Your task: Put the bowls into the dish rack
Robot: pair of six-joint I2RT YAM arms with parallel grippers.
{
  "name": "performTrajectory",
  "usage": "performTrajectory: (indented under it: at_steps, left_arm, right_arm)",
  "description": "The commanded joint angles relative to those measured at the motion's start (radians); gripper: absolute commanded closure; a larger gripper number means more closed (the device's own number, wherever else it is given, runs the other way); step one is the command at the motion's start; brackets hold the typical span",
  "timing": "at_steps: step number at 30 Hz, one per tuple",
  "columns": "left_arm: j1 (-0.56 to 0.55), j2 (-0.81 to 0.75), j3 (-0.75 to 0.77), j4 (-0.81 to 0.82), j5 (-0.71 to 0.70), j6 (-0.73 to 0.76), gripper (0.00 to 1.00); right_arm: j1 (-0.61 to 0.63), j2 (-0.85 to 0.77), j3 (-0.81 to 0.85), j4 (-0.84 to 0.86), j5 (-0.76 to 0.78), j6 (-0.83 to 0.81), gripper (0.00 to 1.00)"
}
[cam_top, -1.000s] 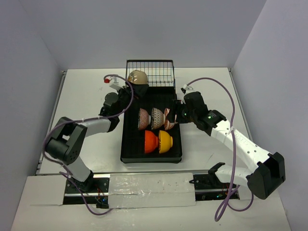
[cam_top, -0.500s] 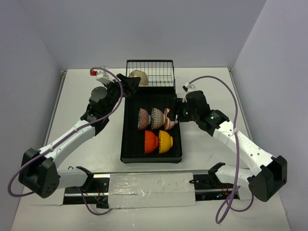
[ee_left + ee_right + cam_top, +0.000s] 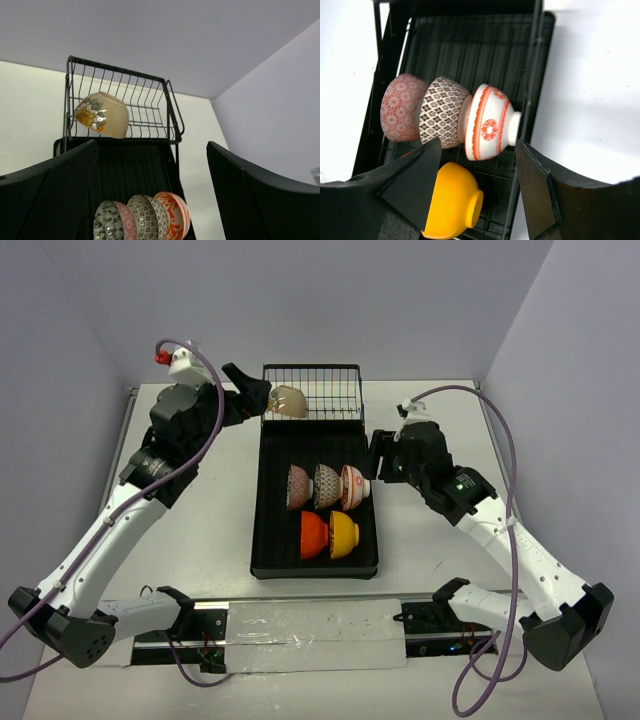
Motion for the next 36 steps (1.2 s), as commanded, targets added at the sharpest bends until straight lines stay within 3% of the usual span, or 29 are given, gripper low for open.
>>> performTrajectory:
  at_steps: [1, 6, 10, 18, 22, 28, 31, 36]
  left_arm:
    - [-0.002, 0.03, 0.117, -0.261, 0.038, 0.063, 0.06]
    - [-0.002, 0.079, 0.218, -0.415, 0.008, 0.154, 0.06]
    - [-0.002, 0.016, 0.095, -0.371, -0.015, 0.201, 0.06]
    - [-0.002, -0.206, -0.22, -0.205, -0.115, 0.207, 0.06]
    - [-0.002, -0.213, -0.276, -0.202, -0.187, 0.246, 0.06]
    - [0.0, -0.226, -0.314, -0.188, -0.135, 0.238, 0.05]
    - [-0.002, -0.23, -0.317, -0.194, -0.138, 0.237, 0.04]
    - [-0.002, -0.225, -0.32, -0.199, -0.12, 0.232, 0.04]
  right_arm:
    - [0.009, -0.035, 0.051, -0.023, 0.086, -0.019, 0.31]
    - [0.021, -0.044, 0.073, -0.06, 0.097, -0.009, 0.31]
    - [0.033, -0.116, 0.05, -0.063, 0.118, 0.007, 0.3]
    - [0.045, -0.181, 0.211, -0.256, 0.187, -0.002, 0.26]
    - [0.047, -0.15, 0.246, -0.325, 0.215, -0.014, 0.26]
    - [0.077, -0.223, 0.196, -0.347, 0.253, -0.075, 0.22]
    - [0.143, -0.273, 0.179, -0.312, 0.269, -0.1, 0.13]
    - [0.189, -0.233, 0.154, -0.3, 0.313, -0.095, 0.12]
